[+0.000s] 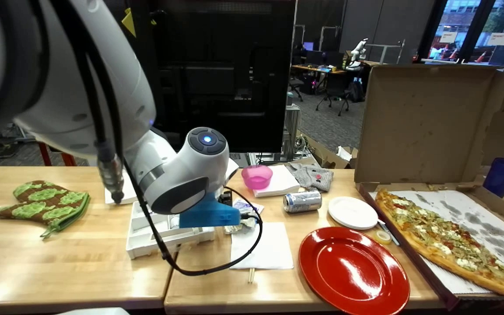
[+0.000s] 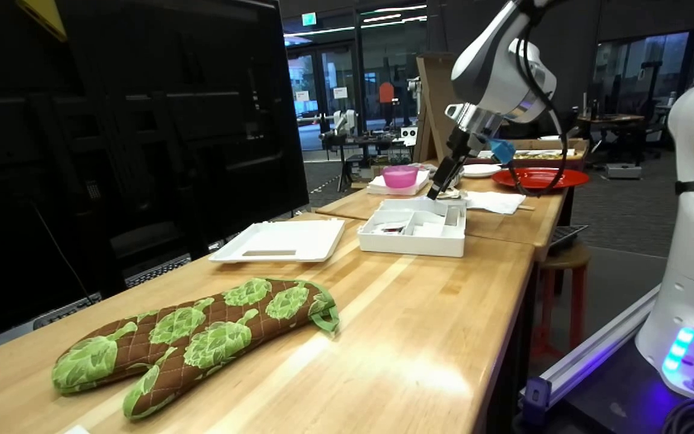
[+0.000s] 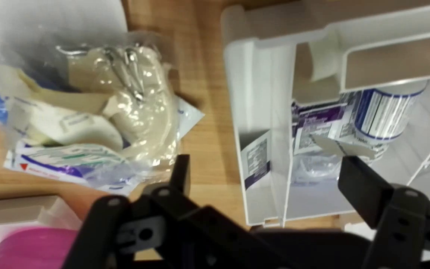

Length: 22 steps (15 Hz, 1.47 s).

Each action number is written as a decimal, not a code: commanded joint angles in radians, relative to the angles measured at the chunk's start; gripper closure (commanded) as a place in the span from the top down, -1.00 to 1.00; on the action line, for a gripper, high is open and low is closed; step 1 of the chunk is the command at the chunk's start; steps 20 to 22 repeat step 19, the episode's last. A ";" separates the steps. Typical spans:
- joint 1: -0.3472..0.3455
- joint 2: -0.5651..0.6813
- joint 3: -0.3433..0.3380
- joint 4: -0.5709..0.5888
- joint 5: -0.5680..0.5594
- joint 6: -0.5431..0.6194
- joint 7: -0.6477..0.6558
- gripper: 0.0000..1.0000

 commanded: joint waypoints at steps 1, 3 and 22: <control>-0.087 0.065 0.122 0.000 0.003 -0.008 -0.046 1.00; -0.107 0.088 0.168 0.000 0.024 0.029 -0.067 1.00; -0.096 0.093 0.168 0.003 0.003 0.019 -0.058 1.00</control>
